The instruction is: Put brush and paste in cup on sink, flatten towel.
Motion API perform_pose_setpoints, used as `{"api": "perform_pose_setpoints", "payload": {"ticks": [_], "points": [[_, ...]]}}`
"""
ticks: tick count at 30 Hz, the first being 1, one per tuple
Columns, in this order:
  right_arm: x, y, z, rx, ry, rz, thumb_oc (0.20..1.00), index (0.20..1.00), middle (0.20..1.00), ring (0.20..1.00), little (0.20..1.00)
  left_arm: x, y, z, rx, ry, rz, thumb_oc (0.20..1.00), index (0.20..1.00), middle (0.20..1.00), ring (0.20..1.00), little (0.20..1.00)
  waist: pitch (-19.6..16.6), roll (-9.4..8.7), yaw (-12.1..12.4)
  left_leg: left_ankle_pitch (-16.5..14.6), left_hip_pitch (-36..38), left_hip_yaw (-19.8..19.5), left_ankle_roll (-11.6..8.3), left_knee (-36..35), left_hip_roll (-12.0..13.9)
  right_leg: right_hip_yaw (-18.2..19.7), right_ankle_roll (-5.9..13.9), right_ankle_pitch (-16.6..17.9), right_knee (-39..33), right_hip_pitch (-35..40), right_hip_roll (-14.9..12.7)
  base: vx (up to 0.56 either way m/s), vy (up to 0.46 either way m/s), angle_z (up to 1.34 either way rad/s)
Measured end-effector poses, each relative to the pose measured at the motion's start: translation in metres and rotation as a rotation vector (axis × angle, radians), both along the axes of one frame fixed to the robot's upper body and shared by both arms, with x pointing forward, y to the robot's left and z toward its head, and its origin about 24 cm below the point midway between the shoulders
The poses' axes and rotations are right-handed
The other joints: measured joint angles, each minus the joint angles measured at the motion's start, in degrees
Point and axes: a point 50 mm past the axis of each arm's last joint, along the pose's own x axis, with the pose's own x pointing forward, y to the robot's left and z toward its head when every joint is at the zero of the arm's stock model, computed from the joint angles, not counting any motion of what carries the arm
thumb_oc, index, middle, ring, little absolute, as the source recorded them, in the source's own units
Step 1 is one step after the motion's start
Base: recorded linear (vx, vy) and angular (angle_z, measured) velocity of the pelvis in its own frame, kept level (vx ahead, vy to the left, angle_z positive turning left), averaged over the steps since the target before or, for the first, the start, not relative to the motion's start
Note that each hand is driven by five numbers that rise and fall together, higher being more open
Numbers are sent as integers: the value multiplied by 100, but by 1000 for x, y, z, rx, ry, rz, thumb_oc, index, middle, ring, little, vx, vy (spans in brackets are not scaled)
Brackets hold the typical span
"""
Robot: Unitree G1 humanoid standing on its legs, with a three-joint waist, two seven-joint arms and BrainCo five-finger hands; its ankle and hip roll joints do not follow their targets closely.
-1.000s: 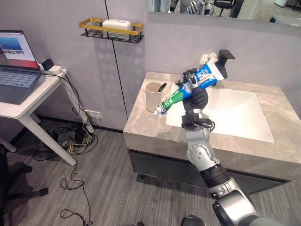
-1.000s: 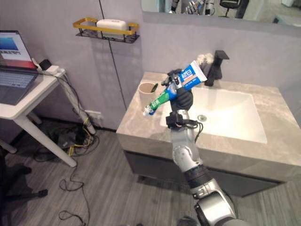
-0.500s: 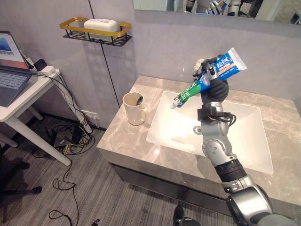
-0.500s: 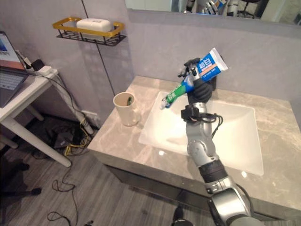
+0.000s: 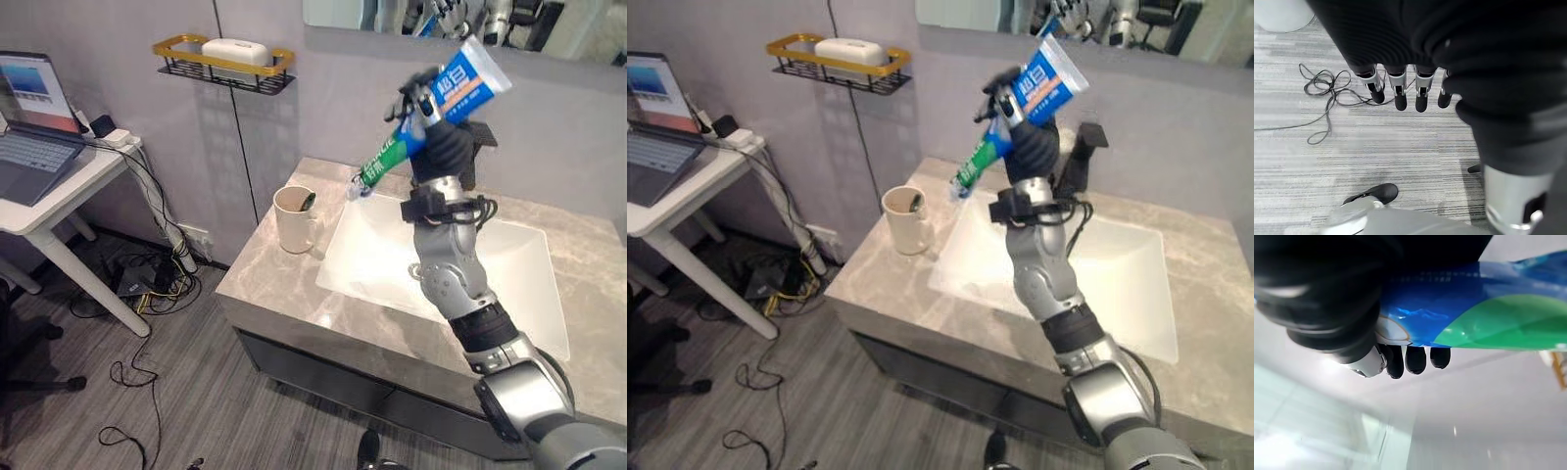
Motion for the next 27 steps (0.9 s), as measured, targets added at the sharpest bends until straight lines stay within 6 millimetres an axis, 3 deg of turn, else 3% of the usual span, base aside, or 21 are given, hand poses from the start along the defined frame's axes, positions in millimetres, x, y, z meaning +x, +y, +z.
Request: {"api": "perform_pose_setpoints", "payload": {"ticks": [4, 9, 18, 27], "points": [[2, 6, 9, -16, -21, 3, 200, 200, 200, 200, 200, -12, 10, 2, 22, 27, 10, 1000, 1000, 1000, 1000, 1000, -143, -215, 32, 14, -44, -6, -1, -2, -28, -8, 39, 149, -200, 33, -14, 12, -1, 1], [13, 13, 20, -51, -12, -3, 200, 200, 200, 200, 200, -12, 10, 2, 19, 26, 10, 1000, 1000, 1000, 1000, 1000, -140, -217, 65, 20, -40, -12, -11, -47, -28, -43, 44, 349, -620, 212, 44, 5, -3, 1], [22, 19, 10, -107, 51, 0, 200, 200, 200, 200, 200, -7, 2, 0, -6, 7, 17, 1000, 1000, 1000, 1000, 1000, -18, -77, 203, 27, -91, -33, -27, -65, 4, -82, 8, 385, -642, 193, 92, -2, -3, 2], [27, 21, 1, -137, 100, -5, 200, 200, 200, 200, 200, 3, 10, 5, 7, -49, 47, 1000, 1000, 1000, 1000, 1000, 125, -358, 312, 60, -268, -21, -88, -64, 11, -56, 12, 379, -642, -5, 107, -2, -2, 0]]}}
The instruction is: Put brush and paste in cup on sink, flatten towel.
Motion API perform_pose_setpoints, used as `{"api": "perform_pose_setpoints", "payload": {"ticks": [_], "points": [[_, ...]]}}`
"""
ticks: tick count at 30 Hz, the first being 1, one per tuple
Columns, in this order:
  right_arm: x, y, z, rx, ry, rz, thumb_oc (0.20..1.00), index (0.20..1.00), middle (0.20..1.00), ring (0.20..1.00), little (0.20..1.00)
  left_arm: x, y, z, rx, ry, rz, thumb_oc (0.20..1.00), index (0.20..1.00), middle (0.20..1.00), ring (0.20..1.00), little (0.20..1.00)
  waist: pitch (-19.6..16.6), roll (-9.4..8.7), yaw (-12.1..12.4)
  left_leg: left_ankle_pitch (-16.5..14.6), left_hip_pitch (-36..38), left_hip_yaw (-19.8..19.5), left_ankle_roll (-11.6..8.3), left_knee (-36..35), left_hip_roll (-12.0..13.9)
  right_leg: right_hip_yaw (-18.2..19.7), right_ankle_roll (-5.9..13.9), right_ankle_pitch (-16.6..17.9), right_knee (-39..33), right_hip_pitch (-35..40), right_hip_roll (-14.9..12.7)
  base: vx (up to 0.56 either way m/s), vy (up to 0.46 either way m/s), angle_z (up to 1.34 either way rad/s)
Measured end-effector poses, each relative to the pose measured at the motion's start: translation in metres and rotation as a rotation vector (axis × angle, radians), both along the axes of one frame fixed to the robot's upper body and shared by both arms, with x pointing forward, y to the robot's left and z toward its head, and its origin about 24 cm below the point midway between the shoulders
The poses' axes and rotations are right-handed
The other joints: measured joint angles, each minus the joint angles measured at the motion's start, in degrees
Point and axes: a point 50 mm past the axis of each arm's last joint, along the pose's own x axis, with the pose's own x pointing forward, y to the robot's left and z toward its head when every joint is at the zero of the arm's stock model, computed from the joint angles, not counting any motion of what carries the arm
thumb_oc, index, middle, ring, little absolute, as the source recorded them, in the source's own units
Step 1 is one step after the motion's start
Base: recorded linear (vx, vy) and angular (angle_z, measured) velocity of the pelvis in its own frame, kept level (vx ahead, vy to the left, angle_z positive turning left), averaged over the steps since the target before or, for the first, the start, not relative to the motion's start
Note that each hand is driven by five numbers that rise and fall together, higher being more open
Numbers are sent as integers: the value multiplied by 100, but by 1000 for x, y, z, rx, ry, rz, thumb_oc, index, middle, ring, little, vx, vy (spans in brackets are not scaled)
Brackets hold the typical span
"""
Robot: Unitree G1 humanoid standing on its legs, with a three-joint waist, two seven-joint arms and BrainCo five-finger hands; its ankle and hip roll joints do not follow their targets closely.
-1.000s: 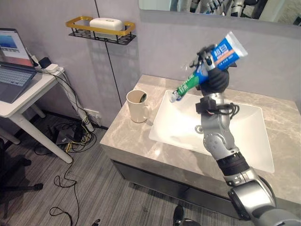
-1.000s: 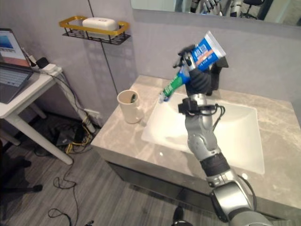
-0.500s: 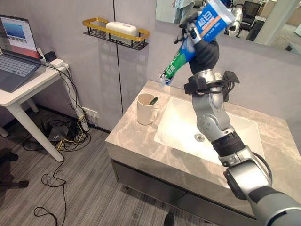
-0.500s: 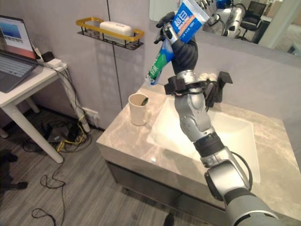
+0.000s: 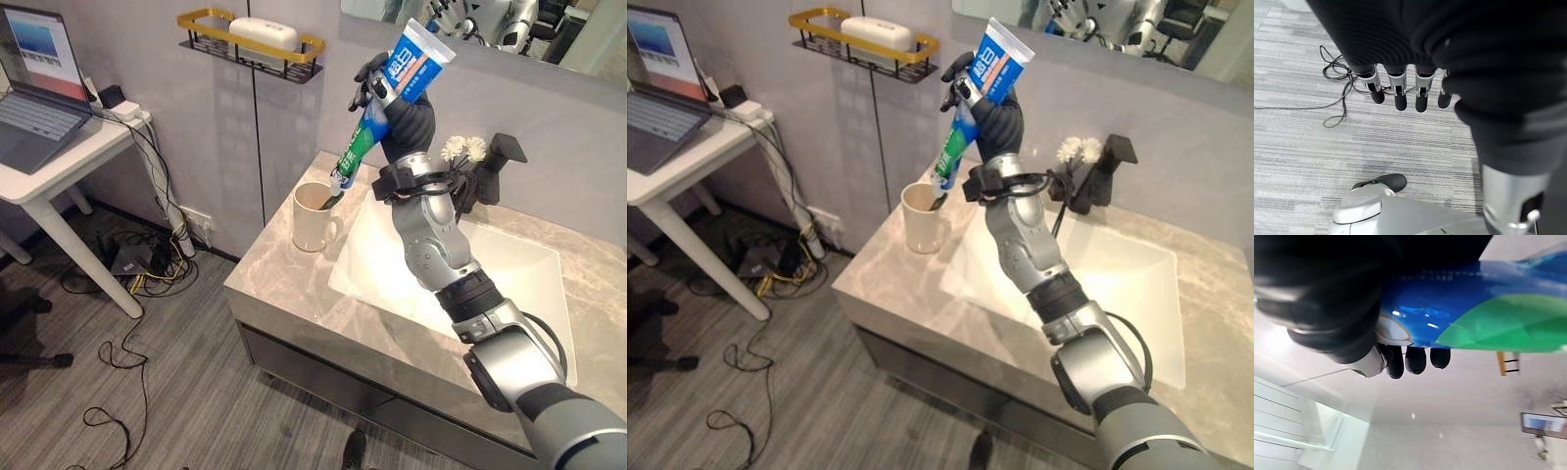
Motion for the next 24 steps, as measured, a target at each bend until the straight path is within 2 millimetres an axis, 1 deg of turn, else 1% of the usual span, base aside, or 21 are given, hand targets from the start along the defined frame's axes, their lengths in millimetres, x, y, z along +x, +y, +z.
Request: {"api": "perform_pose_setpoints", "payload": {"ticks": [5, 9, 14, 20, 24], "points": [[1, 0, -2, -8, 14, -1, 200, 200, 200, 200, 200, -1, 1, 0, 1, 3, 0, 1000, 1000, 1000, 1000, 1000, 1, -14, 4, 0, -15, -12, 0, 0, 18, -19, -36, 27, 0, 3, 24, 7, -9, 1], [2, 5, -6, -17, 31, 5, 200, 200, 200, 200, 200, -1, 2, 1, 2, -1, 11, 1000, 1000, 1000, 1000, 1000, -7, -32, 13, 0, -17, -12, -1, 0, 31, -21, -40, 30, 1, 4, 51, 0, 0, 0], [8, 10, -13, -1, 80, -8, 200, 200, 200, 200, 200, -2, 6, 2, 6, -3, 28, 1000, 1000, 1000, 1000, 1000, -11, -120, 40, 6, -48, -13, -21, -1, 83, -29, -25, 8, 0, 2, 75, 0, 0, 0], [8, 15, -13, 7, 85, 6, 200, 200, 200, 200, 200, -2, 6, 1, 6, -2, 30, 1000, 1000, 1000, 1000, 1000, -10, -149, 168, 16, -59, -23, -38, -1, 95, -44, -32, -16, 0, 2, 81, 0, 0, 0], [9, 18, -8, 7, 79, 5, 200, 200, 200, 200, 200, -3, 8, 2, 9, -2, 35, 1000, 1000, 1000, 1000, 1000, 0, -203, 219, 19, -65, -28, -43, -1, 102, -48, -33, -17, 0, 1, 85, 0, 0, 0]]}}
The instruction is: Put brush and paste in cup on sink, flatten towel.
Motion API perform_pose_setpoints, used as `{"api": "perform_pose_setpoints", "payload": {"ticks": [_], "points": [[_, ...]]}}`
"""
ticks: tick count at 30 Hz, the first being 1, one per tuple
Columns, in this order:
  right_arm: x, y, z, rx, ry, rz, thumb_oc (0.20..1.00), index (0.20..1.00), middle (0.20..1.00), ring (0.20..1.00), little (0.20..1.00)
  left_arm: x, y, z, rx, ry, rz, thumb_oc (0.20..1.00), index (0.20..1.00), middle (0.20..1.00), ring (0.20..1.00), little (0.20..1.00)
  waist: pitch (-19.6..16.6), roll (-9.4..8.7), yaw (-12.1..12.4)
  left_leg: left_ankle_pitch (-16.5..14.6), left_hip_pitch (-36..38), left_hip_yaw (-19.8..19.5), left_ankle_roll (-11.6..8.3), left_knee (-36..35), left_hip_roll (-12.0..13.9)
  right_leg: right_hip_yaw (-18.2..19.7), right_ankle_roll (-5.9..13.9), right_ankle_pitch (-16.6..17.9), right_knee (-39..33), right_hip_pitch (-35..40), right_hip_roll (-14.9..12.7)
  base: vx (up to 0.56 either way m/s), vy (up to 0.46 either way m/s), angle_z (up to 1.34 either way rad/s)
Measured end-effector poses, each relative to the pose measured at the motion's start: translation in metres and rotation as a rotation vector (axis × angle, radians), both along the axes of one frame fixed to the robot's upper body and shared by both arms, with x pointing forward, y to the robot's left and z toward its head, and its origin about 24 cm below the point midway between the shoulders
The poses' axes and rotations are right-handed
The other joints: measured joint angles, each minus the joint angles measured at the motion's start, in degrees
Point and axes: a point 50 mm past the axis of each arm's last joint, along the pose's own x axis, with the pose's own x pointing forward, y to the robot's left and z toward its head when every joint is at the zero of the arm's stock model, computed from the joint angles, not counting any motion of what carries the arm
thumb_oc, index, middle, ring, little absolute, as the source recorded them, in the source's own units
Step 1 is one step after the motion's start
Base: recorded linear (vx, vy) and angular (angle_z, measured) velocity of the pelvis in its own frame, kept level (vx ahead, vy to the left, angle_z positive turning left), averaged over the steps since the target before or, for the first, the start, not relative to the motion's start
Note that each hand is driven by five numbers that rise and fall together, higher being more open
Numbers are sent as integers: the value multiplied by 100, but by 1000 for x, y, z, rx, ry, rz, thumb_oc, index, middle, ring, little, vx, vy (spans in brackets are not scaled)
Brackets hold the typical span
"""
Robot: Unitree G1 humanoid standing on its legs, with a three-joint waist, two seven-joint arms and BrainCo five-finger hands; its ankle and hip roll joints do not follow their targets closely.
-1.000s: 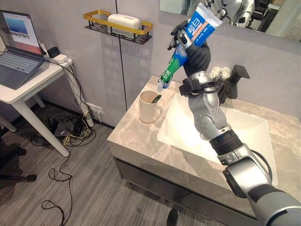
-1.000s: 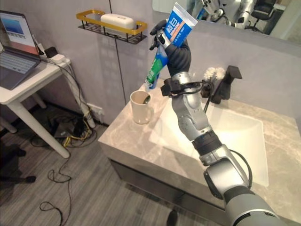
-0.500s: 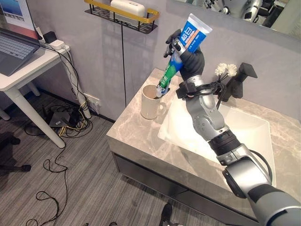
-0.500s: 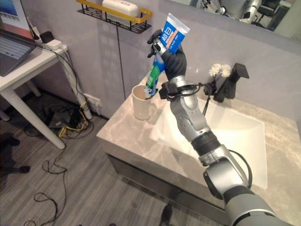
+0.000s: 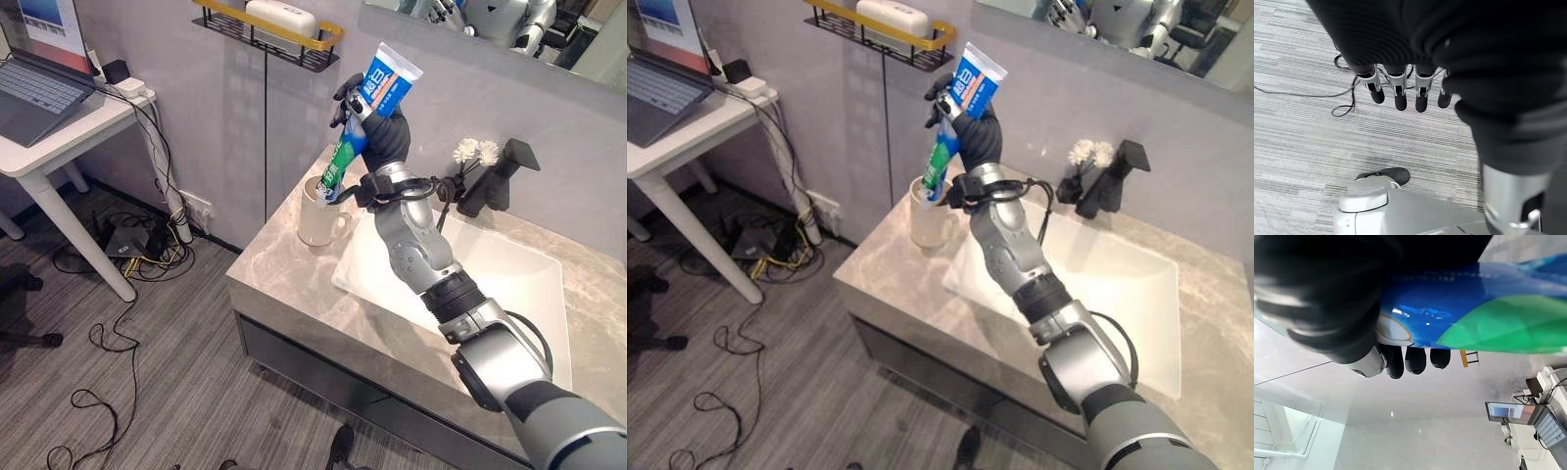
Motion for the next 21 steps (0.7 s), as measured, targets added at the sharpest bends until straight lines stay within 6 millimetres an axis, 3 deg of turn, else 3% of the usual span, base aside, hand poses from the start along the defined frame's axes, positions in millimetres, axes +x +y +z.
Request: {"api": "perform_pose_setpoints", "payload": {"ticks": [15, 21], "points": [[2, 0, 8, -15, -16, -27, 200, 200, 200, 200, 200, 4, 4, 3, 6, -25, -15, 1000, 1000, 1000, 1000, 1000, -19, -103, 87, 4, -94, -140, -11, 0, 36, -153, 32, -44, 0, -13, -3, 3, -4, 4], [4, -16, 18, -118, -88, -110, 200, 200, 200, 200, 200, 6, 6, 4, 6, -29, -23, 1000, 1000, 1000, 1000, 1000, 0, -104, 70, 1, -106, -135, -15, 0, 38, -151, 38, -48, 0, -43, -1, 0, 1, -1]]}}
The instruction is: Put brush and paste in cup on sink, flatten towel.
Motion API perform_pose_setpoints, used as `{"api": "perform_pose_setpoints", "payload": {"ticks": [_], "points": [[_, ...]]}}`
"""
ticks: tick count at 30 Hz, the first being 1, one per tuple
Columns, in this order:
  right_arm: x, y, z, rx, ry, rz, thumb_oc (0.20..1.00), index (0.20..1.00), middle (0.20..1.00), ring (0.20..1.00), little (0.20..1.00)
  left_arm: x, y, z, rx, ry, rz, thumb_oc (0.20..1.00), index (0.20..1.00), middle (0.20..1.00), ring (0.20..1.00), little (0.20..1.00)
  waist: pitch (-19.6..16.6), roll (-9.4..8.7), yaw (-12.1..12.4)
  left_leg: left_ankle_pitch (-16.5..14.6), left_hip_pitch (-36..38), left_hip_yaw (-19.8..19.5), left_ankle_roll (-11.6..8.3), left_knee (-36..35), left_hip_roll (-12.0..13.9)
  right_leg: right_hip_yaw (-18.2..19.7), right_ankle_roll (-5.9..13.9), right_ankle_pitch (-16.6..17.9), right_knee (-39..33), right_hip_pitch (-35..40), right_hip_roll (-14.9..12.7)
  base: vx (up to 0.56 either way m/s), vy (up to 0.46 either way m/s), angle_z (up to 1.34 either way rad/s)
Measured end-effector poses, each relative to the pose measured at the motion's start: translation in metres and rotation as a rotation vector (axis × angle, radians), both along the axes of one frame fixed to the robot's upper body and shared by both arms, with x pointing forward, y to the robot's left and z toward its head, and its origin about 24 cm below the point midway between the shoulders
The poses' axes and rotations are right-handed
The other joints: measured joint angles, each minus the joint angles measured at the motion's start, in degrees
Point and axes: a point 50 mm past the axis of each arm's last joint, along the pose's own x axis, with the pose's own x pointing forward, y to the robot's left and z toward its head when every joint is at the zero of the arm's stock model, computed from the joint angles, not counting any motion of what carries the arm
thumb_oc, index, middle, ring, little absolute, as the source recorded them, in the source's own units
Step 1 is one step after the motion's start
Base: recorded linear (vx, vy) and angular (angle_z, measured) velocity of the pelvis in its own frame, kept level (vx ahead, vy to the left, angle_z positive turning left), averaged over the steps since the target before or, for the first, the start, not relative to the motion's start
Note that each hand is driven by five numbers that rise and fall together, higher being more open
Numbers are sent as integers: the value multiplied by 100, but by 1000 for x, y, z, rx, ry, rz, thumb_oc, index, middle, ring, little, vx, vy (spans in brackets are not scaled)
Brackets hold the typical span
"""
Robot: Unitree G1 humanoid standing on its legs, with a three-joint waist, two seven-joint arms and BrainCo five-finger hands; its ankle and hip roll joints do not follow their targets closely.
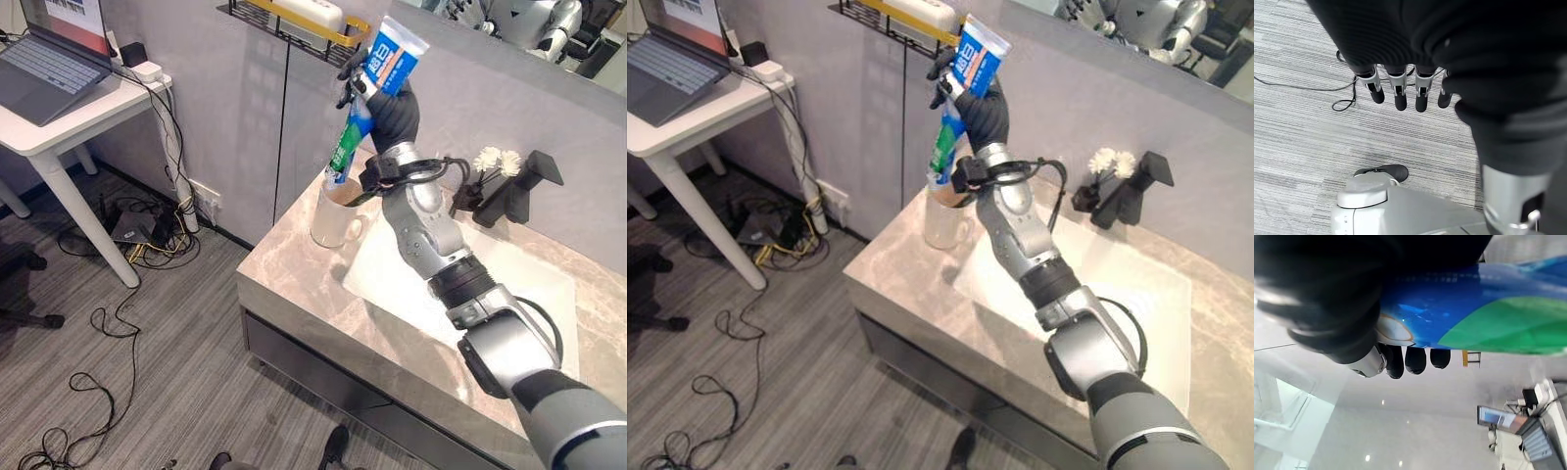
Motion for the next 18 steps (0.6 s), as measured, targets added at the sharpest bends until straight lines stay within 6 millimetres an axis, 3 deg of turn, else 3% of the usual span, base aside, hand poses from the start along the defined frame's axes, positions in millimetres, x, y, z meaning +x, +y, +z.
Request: {"api": "perform_pose_setpoints", "payload": {"ticks": [7, 18], "points": [[0, 0, 0, -1, -3, 0, 200, 200, 200, 200, 200, 14, -5, 4, -25, -61, -28, 1000, 1000, 1000, 1000, 1000, 59, 84, -8, 1, -43, 8, -1, 0, -1, 19, -9, 7, 1, -59, 7, 1, 1, -1], [-1, 4, 0, 10, 1, 15, 200, 200, 200, 200, 200, 14, -7, 5, -36, -77, -36, 1000, 1000, 1000, 1000, 1000, 69, 97, -3, 0, -98, 2, -1, 0, 22, 13, -57, 44, 1, -106, 28, 0, 0, 0]]}}
